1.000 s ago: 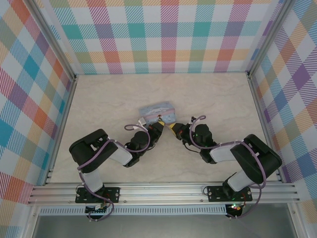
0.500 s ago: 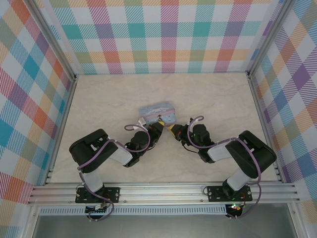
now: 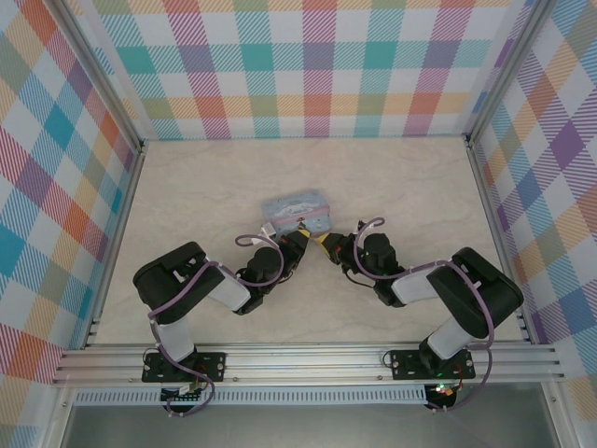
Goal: Unlock the padlock with the key
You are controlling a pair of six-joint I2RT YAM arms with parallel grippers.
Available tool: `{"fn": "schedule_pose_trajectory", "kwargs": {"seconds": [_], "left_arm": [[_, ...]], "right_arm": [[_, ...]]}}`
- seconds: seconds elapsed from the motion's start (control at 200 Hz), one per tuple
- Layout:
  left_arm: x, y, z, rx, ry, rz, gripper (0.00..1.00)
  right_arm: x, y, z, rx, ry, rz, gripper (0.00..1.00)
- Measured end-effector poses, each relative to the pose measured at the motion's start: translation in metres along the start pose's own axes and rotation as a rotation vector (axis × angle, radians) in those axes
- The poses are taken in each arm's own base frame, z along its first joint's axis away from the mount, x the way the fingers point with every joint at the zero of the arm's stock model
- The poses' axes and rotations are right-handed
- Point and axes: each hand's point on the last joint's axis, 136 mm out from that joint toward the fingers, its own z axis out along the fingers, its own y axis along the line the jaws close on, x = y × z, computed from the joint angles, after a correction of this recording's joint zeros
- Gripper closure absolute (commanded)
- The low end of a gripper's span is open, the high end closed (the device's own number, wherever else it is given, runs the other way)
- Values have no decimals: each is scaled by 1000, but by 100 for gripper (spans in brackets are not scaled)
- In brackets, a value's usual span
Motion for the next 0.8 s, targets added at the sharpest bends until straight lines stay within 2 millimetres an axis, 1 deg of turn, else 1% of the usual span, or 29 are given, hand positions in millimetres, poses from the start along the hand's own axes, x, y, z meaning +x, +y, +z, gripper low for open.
{"fn": "schedule_pose_trajectory", "kwargs": {"seconds": [0.8], "left_arm": [[0,0,0,-1,0,-2,100]], "right_arm": [[-1,-2,6,3,1,8,95]]}}
